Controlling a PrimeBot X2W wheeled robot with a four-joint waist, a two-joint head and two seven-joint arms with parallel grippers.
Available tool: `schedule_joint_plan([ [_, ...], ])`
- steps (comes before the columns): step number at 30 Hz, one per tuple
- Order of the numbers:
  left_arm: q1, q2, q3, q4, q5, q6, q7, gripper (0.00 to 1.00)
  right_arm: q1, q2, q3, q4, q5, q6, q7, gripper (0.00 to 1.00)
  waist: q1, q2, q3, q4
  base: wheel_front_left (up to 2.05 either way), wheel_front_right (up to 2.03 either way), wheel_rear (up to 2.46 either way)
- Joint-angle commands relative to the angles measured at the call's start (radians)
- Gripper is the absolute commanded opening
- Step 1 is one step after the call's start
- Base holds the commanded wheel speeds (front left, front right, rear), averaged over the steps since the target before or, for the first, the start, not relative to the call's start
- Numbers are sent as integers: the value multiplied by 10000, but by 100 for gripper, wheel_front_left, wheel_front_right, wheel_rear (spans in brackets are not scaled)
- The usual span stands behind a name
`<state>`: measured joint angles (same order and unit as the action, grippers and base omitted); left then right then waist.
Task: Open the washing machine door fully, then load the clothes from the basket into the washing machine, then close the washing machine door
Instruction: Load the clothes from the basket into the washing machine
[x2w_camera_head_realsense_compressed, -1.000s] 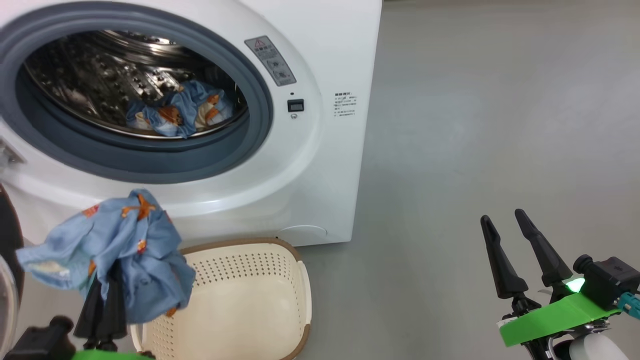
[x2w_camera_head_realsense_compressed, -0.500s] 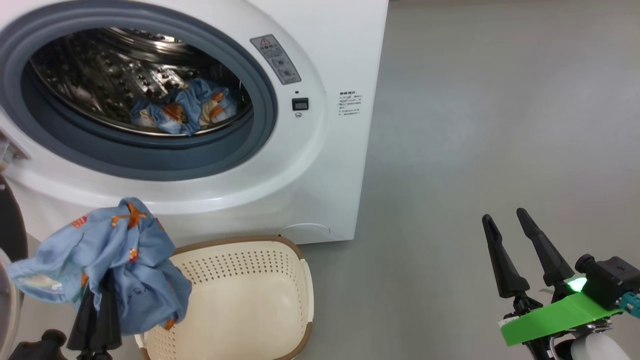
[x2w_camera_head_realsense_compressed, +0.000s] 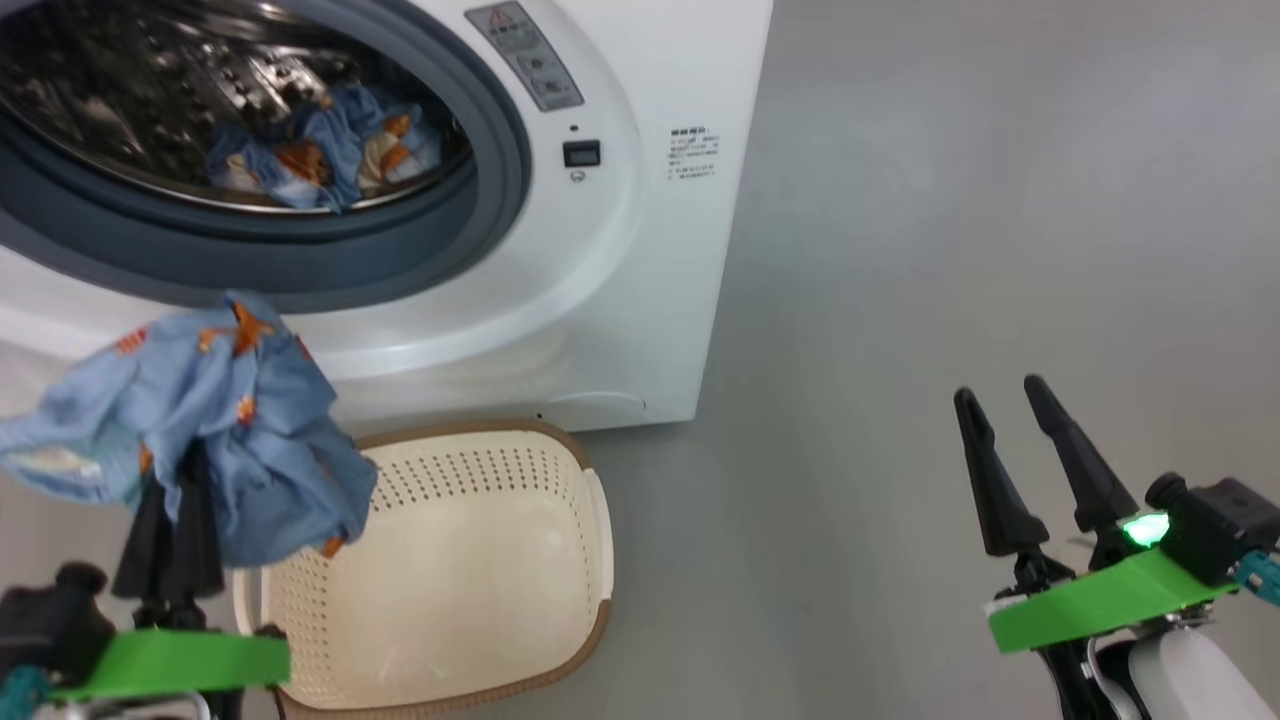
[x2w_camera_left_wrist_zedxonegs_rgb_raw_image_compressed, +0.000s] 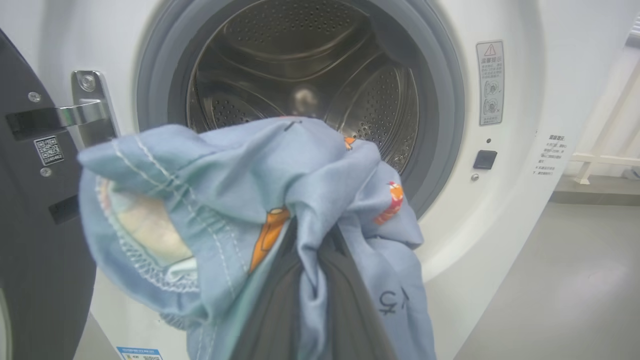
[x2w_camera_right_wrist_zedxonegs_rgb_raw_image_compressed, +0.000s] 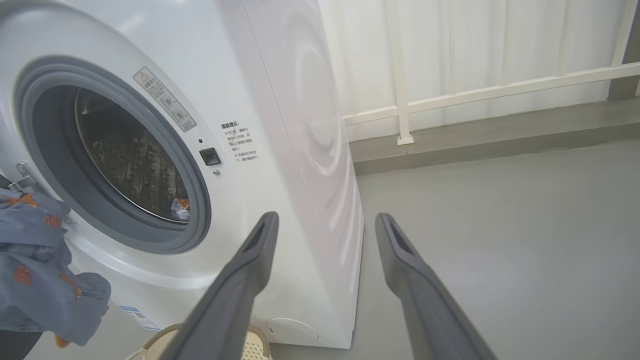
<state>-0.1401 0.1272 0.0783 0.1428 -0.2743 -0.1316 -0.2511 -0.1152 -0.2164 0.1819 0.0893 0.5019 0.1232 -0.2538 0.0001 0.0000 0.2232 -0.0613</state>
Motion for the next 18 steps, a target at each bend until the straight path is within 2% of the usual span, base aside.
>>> schedule_joint_plan([
  [1,-489,333,297,-114,-111,9,-107,0,-327,-45,141,-284,-20,75,-80,100,-1,0,453,-128,0,0,0],
  [8,-1928,821,192,631,-279,9,-107,0,-880,190,231,-318,-90,75,-80,100,-1,0,1309,-330,0,0,0],
  [18,-4406,1798,-120,2108,-441,9,-107,0,-1669,537,318,-373,-150,75,-80,100,-1,0,2558,-756,0,0,0],
])
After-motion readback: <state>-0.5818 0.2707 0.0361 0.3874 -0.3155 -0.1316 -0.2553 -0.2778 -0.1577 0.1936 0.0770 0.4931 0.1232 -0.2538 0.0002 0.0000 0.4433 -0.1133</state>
